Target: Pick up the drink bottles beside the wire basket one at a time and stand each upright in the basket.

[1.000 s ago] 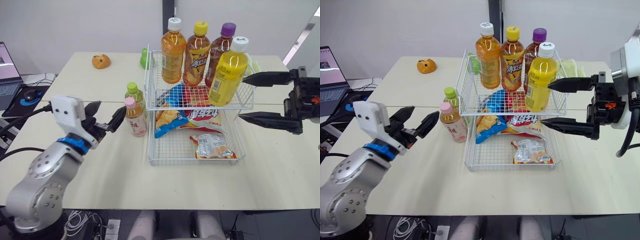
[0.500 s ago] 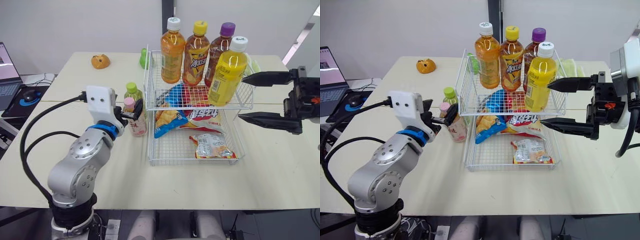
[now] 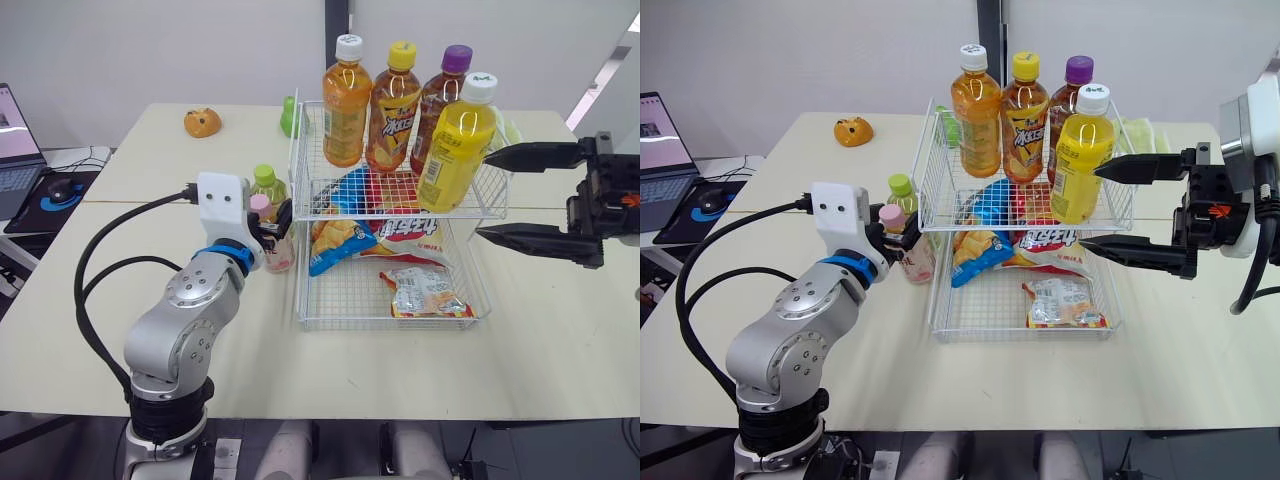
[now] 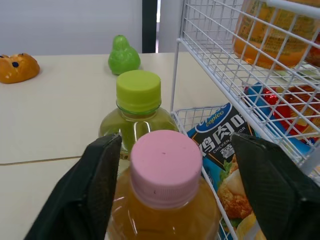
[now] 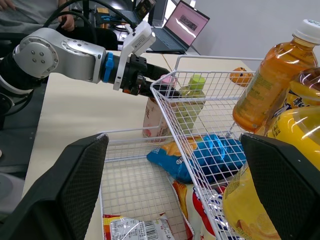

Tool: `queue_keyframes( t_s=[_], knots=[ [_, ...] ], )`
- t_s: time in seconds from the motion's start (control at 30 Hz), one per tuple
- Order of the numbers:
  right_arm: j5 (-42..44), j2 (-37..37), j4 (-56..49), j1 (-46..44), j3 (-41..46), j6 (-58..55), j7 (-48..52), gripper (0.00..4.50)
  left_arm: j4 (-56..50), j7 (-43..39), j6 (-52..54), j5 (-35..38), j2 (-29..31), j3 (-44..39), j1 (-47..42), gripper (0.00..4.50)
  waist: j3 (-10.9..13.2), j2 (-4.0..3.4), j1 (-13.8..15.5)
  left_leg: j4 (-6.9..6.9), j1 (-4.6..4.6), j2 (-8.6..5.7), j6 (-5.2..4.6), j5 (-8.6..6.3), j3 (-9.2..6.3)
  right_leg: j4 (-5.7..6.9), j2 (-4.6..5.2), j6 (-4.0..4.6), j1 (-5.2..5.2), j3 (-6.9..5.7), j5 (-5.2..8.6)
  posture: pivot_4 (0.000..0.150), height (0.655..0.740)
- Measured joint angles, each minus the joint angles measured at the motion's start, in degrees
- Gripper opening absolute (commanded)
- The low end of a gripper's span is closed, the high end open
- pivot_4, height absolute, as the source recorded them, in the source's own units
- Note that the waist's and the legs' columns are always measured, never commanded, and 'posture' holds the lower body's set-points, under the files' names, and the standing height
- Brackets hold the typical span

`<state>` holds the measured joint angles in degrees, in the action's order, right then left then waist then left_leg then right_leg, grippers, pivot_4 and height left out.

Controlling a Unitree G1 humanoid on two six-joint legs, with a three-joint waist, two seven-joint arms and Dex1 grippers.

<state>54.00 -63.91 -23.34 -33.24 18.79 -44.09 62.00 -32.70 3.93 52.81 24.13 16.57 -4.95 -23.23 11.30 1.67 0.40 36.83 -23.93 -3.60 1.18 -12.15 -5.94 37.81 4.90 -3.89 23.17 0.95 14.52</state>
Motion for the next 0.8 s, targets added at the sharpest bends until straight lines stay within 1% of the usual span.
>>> queue_keyframes(
  t_s=[0.1,0.13,0.33,0.4,0.5,0.63,0.67,0.73,0.8],
  knots=[
    [0.0,0.02,0.0,-0.01,-0.02,0.01,-0.01,4.5,0.28,-0.48,0.13,-0.65,0.02,-0.11,-0.01,1.54,0.0,0.0,0.02,0.0,0.0,-0.01,0.0,0.0,-0.01,0.0,0.0,0.0,0.0,0.0,0.0,0.15,0.74],
    [0.0,0.02,0.0,-0.01,-0.02,0.01,-0.01,4.5,0.3,-0.51,0.24,-1.06,0.11,-0.38,0.02,1.35,0.0,0.0,0.05,0.0,0.0,-0.02,0.0,0.0,-0.01,0.0,0.01,0.0,0.0,0.01,0.0,0.15,0.74],
    [-0.01,0.05,-0.03,0.09,0.0,0.02,-0.09,4.5,-1.02,-1.24,0.25,-1.58,0.16,-0.99,1.17,1.35,0.0,0.0,0.05,0.0,0.0,0.0,0.0,0.0,-0.05,0.0,0.01,0.0,0.01,0.01,0.0,0.15,0.74],
    [-0.14,0.04,0.0,0.25,0.11,0.09,-0.09,4.5,-2.64,-2.7,0.58,-0.92,1.43,-2.15,2.54,1.35,0.0,0.0,-0.1,-0.01,-0.01,0.02,0.0,0.0,-0.06,0.0,0.0,0.0,0.03,0.02,0.0,0.15,0.74],
    [-1.04,-0.01,0.48,0.69,0.34,0.61,0.1,4.5,-5.37,-6.97,2.44,2.91,6.27,-7.93,3.53,1.35,0.02,0.02,-0.37,-0.02,-0.04,0.05,0.0,0.0,-0.1,0.01,-0.05,0.01,0.07,-0.01,0.0,0.15,0.74],
    [-1.43,-0.06,1.37,0.85,0.72,1.26,0.37,4.5,-4.9,-15.44,3.3,8.92,16.94,-16.86,0.33,1.35,0.03,0.03,-0.39,-0.01,-0.03,0.04,0.01,0.0,-0.07,0.0,-0.05,0.01,0.05,-0.04,0.01,0.15,0.74],
    [-1.75,-0.06,1.68,0.86,0.72,1.54,0.41,4.5,-2.72,-18.65,3.57,11.09,20.82,-18.26,-2.33,1.35,0.05,0.08,-0.34,0.03,-0.06,0.03,0.01,0.0,-0.07,0.01,-0.06,0.01,0.04,-0.1,0.01,0.15,0.74],
    [-2.58,-0.05,2.19,0.86,0.7,2.22,0.45,4.5,1.95,-23.49,4.65,14.32,26.52,-19.78,-7.59,1.35,0.07,0.11,-0.11,0.06,-0.12,0.0,0.01,0.0,-0.09,-0.04,-0.07,0.0,0.03,-0.2,0.0,0.15,0.74],
    [-3.39,-0.06,2.53,0.85,0.66,2.78,0.53,4.5,9.11,-28.09,6.85,17.73,32.34,-20.4,-15.92,1.35,0.08,0.12,-0.09,0.05,-0.16,-0.01,0.01,0.0,-0.08,-0.09,-0.06,-0.04,0.04,-0.19,-0.02,0.15,0.74]
  ],
)
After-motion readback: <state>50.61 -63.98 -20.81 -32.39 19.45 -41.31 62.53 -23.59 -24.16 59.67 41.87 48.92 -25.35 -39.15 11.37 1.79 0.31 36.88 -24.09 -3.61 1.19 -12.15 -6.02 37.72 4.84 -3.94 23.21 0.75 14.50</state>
